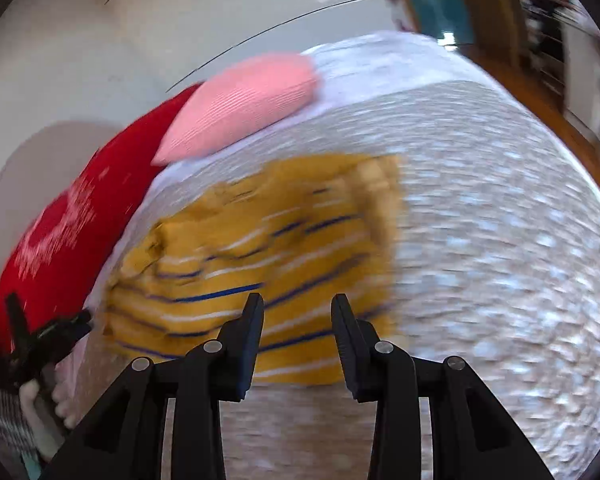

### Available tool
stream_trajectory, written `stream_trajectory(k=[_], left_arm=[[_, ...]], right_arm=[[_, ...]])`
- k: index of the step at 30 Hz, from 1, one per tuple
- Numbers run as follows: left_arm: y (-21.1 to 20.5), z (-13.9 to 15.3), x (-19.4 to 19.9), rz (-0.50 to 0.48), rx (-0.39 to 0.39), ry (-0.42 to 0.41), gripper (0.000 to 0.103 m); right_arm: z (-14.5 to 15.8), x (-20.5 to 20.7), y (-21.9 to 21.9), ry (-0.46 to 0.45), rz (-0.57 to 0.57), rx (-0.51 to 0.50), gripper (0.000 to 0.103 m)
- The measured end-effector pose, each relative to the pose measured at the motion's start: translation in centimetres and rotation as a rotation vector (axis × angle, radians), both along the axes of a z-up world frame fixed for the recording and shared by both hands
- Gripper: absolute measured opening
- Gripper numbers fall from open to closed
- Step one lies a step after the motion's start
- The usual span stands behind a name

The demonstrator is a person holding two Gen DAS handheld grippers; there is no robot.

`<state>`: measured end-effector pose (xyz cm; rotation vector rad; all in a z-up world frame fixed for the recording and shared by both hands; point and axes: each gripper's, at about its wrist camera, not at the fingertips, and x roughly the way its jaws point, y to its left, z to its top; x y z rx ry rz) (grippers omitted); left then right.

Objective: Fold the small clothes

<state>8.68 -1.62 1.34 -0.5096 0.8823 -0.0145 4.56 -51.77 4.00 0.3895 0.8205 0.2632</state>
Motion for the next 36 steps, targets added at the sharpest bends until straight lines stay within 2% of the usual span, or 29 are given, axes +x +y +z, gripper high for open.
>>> stream_trajectory(k=[6, 9, 12, 14, 16, 20, 23, 26, 29, 33, 36], left_arm=[[-0.5, -2.9, -0.1, 0.023, -0.006, -0.019, 0.044], [0.5, -3.1, 0.5, 0.002, -0.066, -0.014, 0.044], [1.8, -3.1, 0.4, 0.017, -0.088, -0.033, 0.045], [2.7, -3.6, 0.7, 0.021, -0.137, -0.017, 0.045], [3.2, -3.9, 0.7, 0.017, -0.179, -0.008, 0.045], [3.3, -3.9, 0.5, 0.000, -0.194, -0.004, 0.046], [3.5, -4.0, 0.6, -0.006, -0.217, 0.002, 0.047], [4.0, -4.1, 0.4, -0.010, -0.250, 0.006, 0.047], [4.8, -4.1, 0.1, -0.003, -0.278, 0.005, 0.047], [5.4, -4.2, -0.2, 0.003, -0.310, 0.008, 0.047], [5.3, -4.5, -0.4, -0.005, -0.338, 0.014, 0.055]], right_arm=[[-1.5, 3.8, 10.6, 0.037, 0.175, -0.083, 0.039], [-2.4, 6.3, 14.9, 0.052, 0.236, -0.114, 0.039], [-3.4, 9.6, 19.4, 0.088, 0.299, -0.123, 0.039], [-4.0, 12.0, 22.3, 0.121, 0.322, -0.173, 0.039], [-3.7, 13.8, 24.3, 0.110, 0.313, -0.231, 0.041], [-2.8, 17.6, 27.0, 0.090, 0.291, -0.300, 0.041], [-3.4, 20.1, 28.9, 0.135, 0.283, -0.324, 0.043], [-4.8, 21.4, 30.9, 0.191, 0.296, -0.394, 0.043], [-3.8, 21.0, 31.2, 0.157, 0.283, -0.397, 0.043], [-0.6, 18.7, 30.5, 0.097, 0.270, -0.337, 0.060], [0.3, 17.5, 31.5, 0.126, 0.336, -0.298, 0.065]])
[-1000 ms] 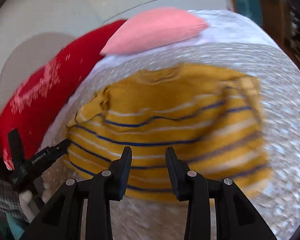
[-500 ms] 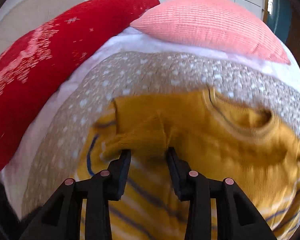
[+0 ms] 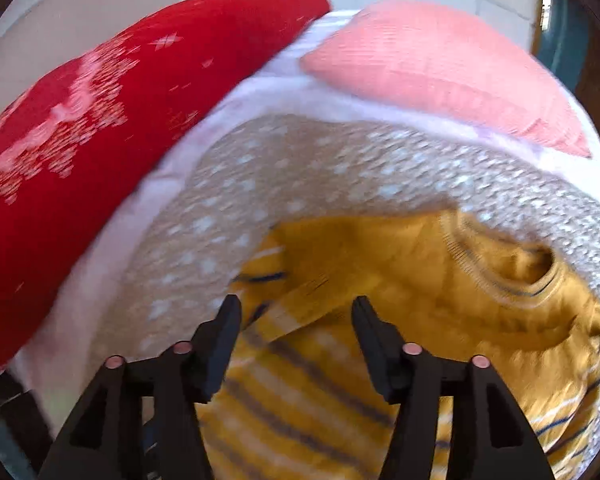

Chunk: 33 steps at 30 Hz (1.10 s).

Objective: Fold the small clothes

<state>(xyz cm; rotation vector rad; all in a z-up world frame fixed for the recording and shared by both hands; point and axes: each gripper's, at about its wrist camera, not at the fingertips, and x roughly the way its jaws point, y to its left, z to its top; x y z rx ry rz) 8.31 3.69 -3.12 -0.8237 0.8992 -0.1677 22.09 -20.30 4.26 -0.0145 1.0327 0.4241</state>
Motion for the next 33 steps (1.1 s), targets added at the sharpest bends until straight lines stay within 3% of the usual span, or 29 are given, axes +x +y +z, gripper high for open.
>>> stream_trajectory(k=[3, 8, 10, 12, 19, 20, 22, 23, 24, 26, 33], left_arm=[[-0.5, -0.1, -0.4, -0.010, -0.017, -0.002, 0.058], [-0.7, -0.5, -0.7, -0.017, -0.052, 0.002, 0.057], [-0.4, -0.8, -0.8, -0.016, -0.086, 0.013, 0.037], [-0.1, -1.5, -0.5, -0.014, -0.124, 0.040, 0.031], [-0.1, -1.7, -0.7, -0.020, -0.136, 0.050, 0.031], [-0.2, -1.6, -0.7, -0.020, -0.133, 0.050, 0.031], [-0.4, -1.5, -0.7, -0.017, -0.124, 0.048, 0.030], [-0.5, -1.4, -0.6, -0.012, -0.122, 0.049, 0.030], [-0.6, -1.4, -0.6, -0.004, -0.120, 0.051, 0.030], [-0.9, -1.2, -0.6, 0.002, -0.115, 0.050, 0.030], [-3.2, 1.2, -1.1, -0.002, -0.090, -0.023, 0.039]], right_arm=[[-0.7, -0.5, 1.6, 0.073, 0.049, -0.009, 0.065], [-3.4, -0.2, 4.0, 0.159, 0.056, -0.109, 0.069], [-4.4, 0.0, 4.8, 0.187, 0.061, -0.166, 0.076], [-4.9, 0.0, 5.7, 0.183, 0.067, -0.197, 0.087], [-7.3, -1.7, 9.0, 0.070, 0.152, -0.446, 0.086], [-7.4, -2.0, 9.1, 0.057, 0.156, -0.454, 0.082], [-7.3, -2.6, 9.0, 0.016, 0.159, -0.482, 0.063], [-7.2, -2.9, 8.9, -0.005, 0.161, -0.500, 0.053], [-7.0, -3.3, 8.6, -0.027, 0.169, -0.504, 0.036], [-6.1, -4.1, 7.8, -0.049, 0.169, -0.486, 0.024], [-0.2, -4.6, -0.3, -0.080, 0.080, -0.195, 0.017]])
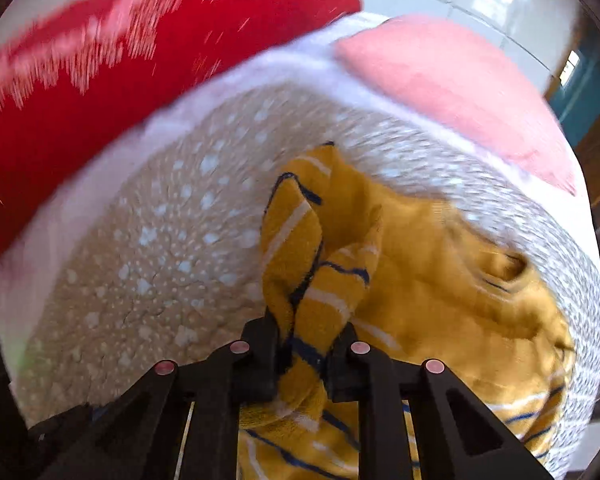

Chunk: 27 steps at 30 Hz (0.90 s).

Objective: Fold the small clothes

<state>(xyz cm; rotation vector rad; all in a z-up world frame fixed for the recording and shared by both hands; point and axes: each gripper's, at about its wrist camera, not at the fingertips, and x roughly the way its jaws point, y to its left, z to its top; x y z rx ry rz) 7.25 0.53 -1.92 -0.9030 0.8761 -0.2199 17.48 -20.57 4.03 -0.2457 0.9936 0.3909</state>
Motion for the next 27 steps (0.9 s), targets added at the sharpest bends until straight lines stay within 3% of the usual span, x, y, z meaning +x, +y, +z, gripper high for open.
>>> stream_trajectory(k=[5, 8, 11, 15, 17, 18, 20, 24, 27], left_arm=[[-3.0, 0.4, -0.1, -0.028, 0.075, -0.009, 0.041], [-5.7, 0.7, 0.2, -0.091, 0.108, -0.017, 0.042], [-9.3, 1.2, 0.3, -0.153, 0.181, -0.042, 0.042], [-14.1, 1.4, 0.4, -0.251, 0.247, -0.028, 0.042], [-16.2, 1.6, 0.1, -0.291, 0.298, -0.024, 0.042], [-16.9, 1.6, 0.0, -0.307, 0.320, -0.019, 0.042], [-18.2, 1.9, 0.0, -0.322, 0.380, -0.009, 0.042], [-19.4, 3.7, 0.3, -0.325, 0.412, -0.022, 0.042], [-19.9, 5.2, 0.1, -0.313, 0.442, -0.057, 0.043]], right_arm=[[3.3, -0.9, -11.6, -0.050, -0.119, 0.164, 0.014], [3.4, -0.6, -19.0, -0.049, -0.204, 0.231, 0.014], [1.9, -1.3, -26.8, -0.045, -0.329, 0.272, 0.014], [-2.7, -1.6, -33.3, 0.055, -0.410, 0.356, 0.015], [-3.7, -2.2, -35.3, 0.063, -0.414, 0.446, 0.020], [-3.9, -2.5, -35.8, 0.059, -0.418, 0.472, 0.041], [-3.9, -3.3, -36.7, 0.027, -0.462, 0.457, 0.059], [-1.6, -5.2, -39.0, -0.066, -0.501, 0.504, 0.059], [1.5, -7.0, -39.5, -0.124, -0.418, 0.619, 0.051]])
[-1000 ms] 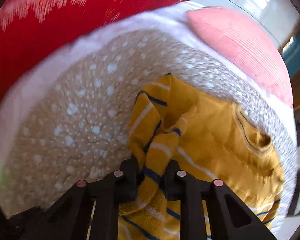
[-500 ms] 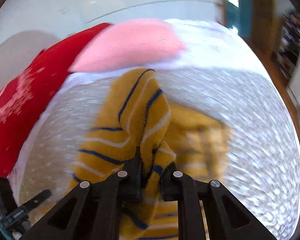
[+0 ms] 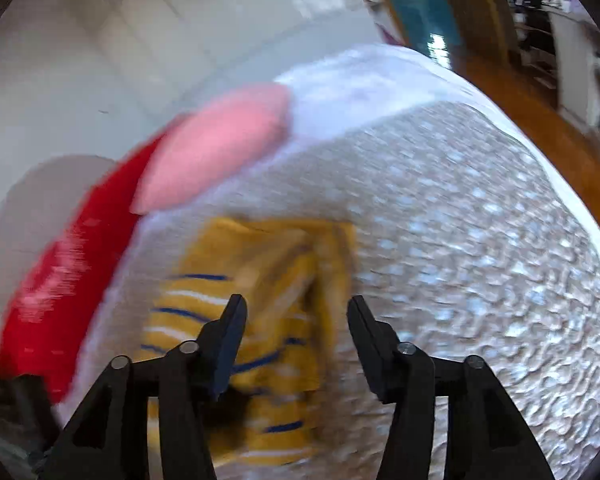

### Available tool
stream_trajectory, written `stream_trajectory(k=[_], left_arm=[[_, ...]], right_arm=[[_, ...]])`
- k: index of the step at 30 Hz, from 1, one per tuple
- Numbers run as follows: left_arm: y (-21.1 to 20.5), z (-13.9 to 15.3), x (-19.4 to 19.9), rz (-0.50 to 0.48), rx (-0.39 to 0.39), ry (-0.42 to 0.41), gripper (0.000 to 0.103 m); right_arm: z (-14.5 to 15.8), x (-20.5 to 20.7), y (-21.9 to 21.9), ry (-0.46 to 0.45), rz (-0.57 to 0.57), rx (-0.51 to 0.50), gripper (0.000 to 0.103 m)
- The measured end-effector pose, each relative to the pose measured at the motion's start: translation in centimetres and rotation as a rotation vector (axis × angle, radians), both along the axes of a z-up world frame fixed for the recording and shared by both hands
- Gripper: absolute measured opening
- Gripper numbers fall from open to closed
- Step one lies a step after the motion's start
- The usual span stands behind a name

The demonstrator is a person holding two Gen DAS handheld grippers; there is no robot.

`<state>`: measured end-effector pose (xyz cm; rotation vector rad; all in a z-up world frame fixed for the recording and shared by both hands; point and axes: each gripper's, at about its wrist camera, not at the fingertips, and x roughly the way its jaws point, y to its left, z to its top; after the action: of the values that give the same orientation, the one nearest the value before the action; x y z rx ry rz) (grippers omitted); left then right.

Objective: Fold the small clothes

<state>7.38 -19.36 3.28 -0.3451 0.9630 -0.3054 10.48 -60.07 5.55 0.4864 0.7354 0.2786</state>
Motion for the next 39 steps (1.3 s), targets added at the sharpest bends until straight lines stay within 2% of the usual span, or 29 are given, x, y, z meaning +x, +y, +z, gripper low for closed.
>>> stream_trajectory(k=[2, 6, 8, 10, 12, 13, 15, 18, 22, 24, 26, 28, 29, 30, 31, 32, 33, 34, 38, 39], left_arm=[[-0.7, 0.8, 0.3, 0.001, 0.014, -0.018, 0.043], [-2.2, 1.6, 0.3, -0.007, 0.023, -0.019, 0.045], [-3.2, 1.8, -0.2, -0.022, 0.045, -0.022, 0.045], [-3.9, 2.0, -1.1, -0.037, 0.070, -0.027, 0.047], [-4.2, 2.2, -1.5, -0.041, 0.090, -0.034, 0.051], [-4.3, 2.3, -1.5, -0.037, 0.101, -0.037, 0.053], [-5.0, 2.2, -0.4, -0.032, 0.130, -0.039, 0.055], [-6.3, 1.0, 1.7, -0.037, 0.163, -0.011, 0.056], [-8.4, -3.4, 4.6, -0.077, 0.279, 0.116, 0.060], [-7.9, -3.5, 4.7, -0.087, 0.256, 0.125, 0.060], [-6.3, -1.9, 4.2, -0.113, 0.172, 0.118, 0.060], [-4.3, -0.2, 3.8, -0.094, 0.095, 0.072, 0.061], [-3.2, 0.4, 3.8, -0.079, 0.076, 0.050, 0.062], [-2.5, 0.7, 4.0, -0.067, 0.067, 0.036, 0.067], [-1.6, 0.9, 4.4, -0.051, 0.062, 0.024, 0.073], [-0.6, 0.8, 5.0, -0.033, 0.058, 0.017, 0.075], [-0.2, 0.5, 5.6, -0.023, 0.048, 0.016, 0.076], [0.3, -0.1, 6.6, -0.033, 0.019, 0.029, 0.077], [-1.1, -3.3, 9.5, -0.151, -0.088, 0.122, 0.077], [-1.9, -3.8, 9.7, -0.179, -0.112, 0.132, 0.080]], right_arm=[[1.5, -0.8, 1.5, -0.045, 0.068, 0.018, 0.044], [2.7, -2.1, 6.5, -0.080, 0.254, -0.009, 0.042], [1.6, -2.2, 9.0, -0.049, 0.290, -0.100, 0.042], [-0.9, -1.5, 10.4, 0.035, 0.296, -0.214, 0.039], [-3.5, -1.4, 10.2, 0.094, 0.254, -0.350, 0.020], [-4.9, -1.7, 9.7, 0.121, 0.233, -0.396, 0.017], [-6.9, -2.2, 8.1, 0.154, 0.202, -0.382, 0.017], [-7.6, -3.0, 6.0, 0.132, 0.182, -0.237, 0.017], [-7.9, -3.0, 5.9, 0.129, 0.159, -0.198, 0.018], [-8.0, -3.3, 5.9, 0.117, 0.162, -0.196, 0.018], [-8.2, -3.4, 6.0, 0.108, 0.175, -0.176, 0.019], [-7.4, -3.8, 4.2, 0.096, 0.170, -0.100, 0.022], [-6.7, -4.3, 3.2, 0.066, 0.155, -0.056, 0.035], [-5.7, -4.9, 2.2, 0.018, 0.122, -0.023, 0.058], [-4.8, -5.3, 1.3, -0.022, 0.079, -0.014, 0.069], [-4.2, -5.4, 0.4, -0.053, 0.041, -0.010, 0.085], [-3.8, -5.1, -0.4, -0.073, 0.009, 0.003, 0.090], [-3.8, -4.6, -0.8, -0.064, 0.003, 0.012, 0.090], [-6.0, 0.0, -0.3, 0.036, 0.053, 0.066, 0.090], [-6.6, 0.8, 0.0, 0.058, 0.054, 0.085, 0.090]])
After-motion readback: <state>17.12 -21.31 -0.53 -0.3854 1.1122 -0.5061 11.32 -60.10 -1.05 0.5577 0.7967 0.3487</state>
